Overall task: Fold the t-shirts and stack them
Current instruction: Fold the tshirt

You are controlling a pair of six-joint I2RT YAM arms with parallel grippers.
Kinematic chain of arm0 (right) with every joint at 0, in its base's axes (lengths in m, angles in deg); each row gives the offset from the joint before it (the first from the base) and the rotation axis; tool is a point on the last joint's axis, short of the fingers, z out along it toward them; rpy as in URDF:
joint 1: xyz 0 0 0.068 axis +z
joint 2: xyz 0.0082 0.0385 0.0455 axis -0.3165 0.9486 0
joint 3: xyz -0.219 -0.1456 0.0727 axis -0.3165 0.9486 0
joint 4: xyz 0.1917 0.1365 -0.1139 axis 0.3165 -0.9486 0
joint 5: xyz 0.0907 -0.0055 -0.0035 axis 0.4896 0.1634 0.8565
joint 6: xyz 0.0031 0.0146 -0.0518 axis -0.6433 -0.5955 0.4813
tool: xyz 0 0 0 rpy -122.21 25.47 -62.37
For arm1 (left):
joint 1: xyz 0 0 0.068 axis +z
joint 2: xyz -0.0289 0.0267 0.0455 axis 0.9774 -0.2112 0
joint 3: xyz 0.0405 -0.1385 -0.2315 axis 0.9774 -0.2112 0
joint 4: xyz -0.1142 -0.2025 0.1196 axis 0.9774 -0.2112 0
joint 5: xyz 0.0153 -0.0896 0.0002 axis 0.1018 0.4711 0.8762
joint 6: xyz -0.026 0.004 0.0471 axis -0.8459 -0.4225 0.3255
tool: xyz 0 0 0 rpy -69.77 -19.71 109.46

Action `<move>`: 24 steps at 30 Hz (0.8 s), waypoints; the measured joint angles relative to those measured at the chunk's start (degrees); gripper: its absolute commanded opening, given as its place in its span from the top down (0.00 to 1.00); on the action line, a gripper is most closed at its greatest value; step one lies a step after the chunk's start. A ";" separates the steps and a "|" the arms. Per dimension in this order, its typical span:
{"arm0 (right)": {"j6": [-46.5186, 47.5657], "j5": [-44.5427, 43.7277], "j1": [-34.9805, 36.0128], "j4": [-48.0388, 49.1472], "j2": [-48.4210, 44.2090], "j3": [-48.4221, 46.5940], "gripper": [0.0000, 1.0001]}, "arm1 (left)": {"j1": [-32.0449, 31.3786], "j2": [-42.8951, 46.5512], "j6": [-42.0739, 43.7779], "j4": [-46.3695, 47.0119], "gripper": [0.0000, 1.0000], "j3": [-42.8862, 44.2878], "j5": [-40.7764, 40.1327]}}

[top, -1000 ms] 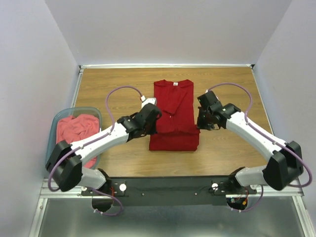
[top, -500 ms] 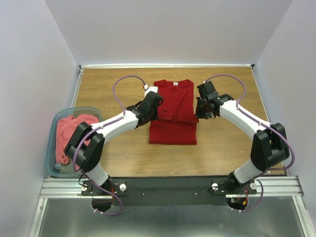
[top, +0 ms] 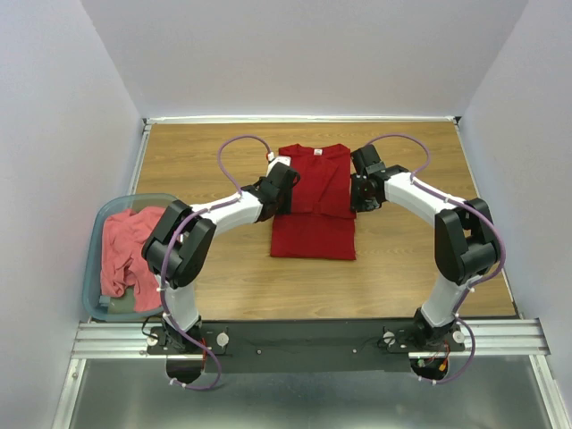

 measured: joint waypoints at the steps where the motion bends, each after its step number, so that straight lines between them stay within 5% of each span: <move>1: 0.26 -0.04 -0.02 -0.04 0.20 0.00 0.63 | 0.09 -0.31 0.13 -0.13 0.34 0.00 -0.07; 6: 1.05 0.00 -0.13 0.22 -1.42 0.02 0.61 | 0.39 1.20 0.44 -0.11 0.30 -0.26 -0.24; 8: 1.09 0.55 -0.11 1.03 -3.65 0.57 0.69 | 0.26 4.04 -0.17 -0.02 0.31 -1.64 -0.46; 11: 0.96 3.65 0.42 3.89 -8.52 2.95 0.81 | -0.98 11.32 -2.05 -0.13 0.54 -4.79 -1.09; 15: -0.15 8.37 2.08 9.29 -11.23 6.62 0.91 | -5.29 17.35 -4.55 1.07 0.71 -8.00 -0.46; 24: -3.30 14.34 7.08 17.75 -2.93 9.70 0.96 | -11.52 8.70 -7.63 0.37 0.74 -11.08 6.08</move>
